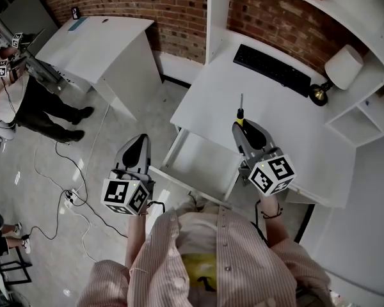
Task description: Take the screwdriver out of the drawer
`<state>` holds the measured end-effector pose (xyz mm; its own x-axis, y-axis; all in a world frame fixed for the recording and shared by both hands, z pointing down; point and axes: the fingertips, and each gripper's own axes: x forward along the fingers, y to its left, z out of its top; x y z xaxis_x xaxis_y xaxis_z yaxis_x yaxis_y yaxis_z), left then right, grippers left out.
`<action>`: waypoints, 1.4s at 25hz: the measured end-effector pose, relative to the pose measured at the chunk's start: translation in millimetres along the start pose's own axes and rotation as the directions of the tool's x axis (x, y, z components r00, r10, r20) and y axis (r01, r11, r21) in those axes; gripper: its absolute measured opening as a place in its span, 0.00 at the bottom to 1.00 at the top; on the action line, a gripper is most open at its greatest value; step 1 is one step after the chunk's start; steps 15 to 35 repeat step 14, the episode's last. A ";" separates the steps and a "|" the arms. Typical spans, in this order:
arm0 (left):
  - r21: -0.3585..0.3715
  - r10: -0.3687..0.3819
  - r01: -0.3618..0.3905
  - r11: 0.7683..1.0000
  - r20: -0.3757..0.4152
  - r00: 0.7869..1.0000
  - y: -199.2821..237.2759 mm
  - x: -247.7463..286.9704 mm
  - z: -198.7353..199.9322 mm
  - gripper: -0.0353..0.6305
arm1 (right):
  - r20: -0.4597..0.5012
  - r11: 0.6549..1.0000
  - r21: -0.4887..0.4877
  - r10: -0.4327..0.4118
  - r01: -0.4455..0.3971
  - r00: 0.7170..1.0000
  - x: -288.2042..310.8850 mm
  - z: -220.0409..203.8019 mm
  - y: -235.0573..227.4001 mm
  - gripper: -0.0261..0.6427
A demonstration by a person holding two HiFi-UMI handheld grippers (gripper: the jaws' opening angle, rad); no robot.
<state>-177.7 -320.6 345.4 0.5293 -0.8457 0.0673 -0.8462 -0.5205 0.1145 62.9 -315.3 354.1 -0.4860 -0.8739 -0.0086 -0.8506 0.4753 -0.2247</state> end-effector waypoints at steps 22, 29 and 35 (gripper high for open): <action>-0.010 -0.001 0.000 1.000 -0.011 1.000 7.3 4.0 -5.6 0.05 | -0.010 0.999 -0.004 -0.032 0.032 0.999 2.7 -4.8 -5.2 0.16; -0.010 -0.001 0.000 1.000 -0.011 1.000 7.3 4.0 -5.6 0.05 | -0.010 0.999 -0.004 -0.032 0.032 0.999 2.7 -4.8 -5.2 0.16; -0.010 -0.001 0.000 1.000 -0.011 1.000 7.3 4.0 -5.6 0.05 | -0.010 0.999 -0.004 -0.032 0.032 0.999 2.7 -4.8 -5.2 0.16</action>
